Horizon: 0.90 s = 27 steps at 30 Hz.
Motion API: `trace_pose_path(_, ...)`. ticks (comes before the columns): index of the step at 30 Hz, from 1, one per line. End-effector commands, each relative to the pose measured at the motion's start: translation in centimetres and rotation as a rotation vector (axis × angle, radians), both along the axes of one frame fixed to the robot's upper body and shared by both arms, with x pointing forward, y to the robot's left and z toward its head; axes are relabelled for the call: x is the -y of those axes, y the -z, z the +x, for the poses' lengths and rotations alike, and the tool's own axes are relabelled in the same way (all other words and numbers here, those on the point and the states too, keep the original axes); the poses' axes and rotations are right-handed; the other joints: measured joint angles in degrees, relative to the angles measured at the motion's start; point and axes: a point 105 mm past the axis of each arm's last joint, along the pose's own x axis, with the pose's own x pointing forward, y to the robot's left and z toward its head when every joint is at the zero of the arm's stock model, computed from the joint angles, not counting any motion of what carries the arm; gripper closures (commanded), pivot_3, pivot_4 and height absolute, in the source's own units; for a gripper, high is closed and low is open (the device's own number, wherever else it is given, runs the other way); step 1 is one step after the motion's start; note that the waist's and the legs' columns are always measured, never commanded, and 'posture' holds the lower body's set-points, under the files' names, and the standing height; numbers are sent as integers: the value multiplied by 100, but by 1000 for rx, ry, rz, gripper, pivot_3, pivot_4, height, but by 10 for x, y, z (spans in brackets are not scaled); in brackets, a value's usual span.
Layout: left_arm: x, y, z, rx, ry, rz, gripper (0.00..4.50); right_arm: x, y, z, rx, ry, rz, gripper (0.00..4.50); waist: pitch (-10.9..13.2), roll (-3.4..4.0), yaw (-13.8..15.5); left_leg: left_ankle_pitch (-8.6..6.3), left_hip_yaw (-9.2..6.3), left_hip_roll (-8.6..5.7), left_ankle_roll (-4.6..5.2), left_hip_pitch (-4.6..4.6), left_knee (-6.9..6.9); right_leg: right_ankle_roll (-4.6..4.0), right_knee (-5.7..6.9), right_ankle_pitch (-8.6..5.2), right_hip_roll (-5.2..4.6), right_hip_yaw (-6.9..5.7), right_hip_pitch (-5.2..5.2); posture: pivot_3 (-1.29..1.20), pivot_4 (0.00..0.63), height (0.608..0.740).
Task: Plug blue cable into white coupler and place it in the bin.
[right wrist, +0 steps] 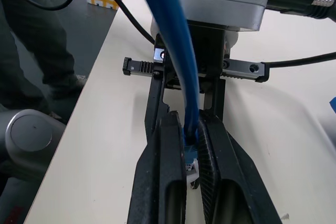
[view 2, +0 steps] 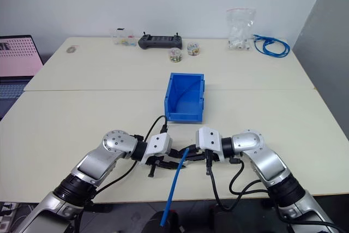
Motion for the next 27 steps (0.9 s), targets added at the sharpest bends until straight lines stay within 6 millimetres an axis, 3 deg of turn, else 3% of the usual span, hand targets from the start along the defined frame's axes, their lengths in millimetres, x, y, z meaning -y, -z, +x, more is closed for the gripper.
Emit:
trace_pose_path(1, -2, 15, -9, -52, 18, 51, 3591, 0, 17, -5, -37, -44, -67, 4463, -6, 0, 0, 0, 0, 0, 0, 0, 0, 0, 0, 0, 0, 0, 0, 0, 150, 740)
trace_pose_path(8, -2, 15, -8, -47, 15, 48, 3591, 4, 28, -11, -74, -88, -120, 4463, -23, 0, 0, 0, 0, 0, 0, 3, 0, 0, 0, 0, 0, 1, 2, 0, 150, 740)
trace_pose_path(15, -1, 14, -8, -45, 17, 42, 3592, -5, 29, -14, -147, -131, -130, 4464, -41, -1, -1, 0, 1, 0, 0, 5, -1, 0, 0, 0, 0, 1, 4, 0, 150, 740)
trace_pose_path(27, 0, 13, -7, -37, 7, 34, 3592, -1, 57, -20, -234, -177, -244, 4464, -113, 2, -2, -1, 2, 0, 1, 11, -3, -1, 0, 0, 0, 1, 8, 0, 150, 740)
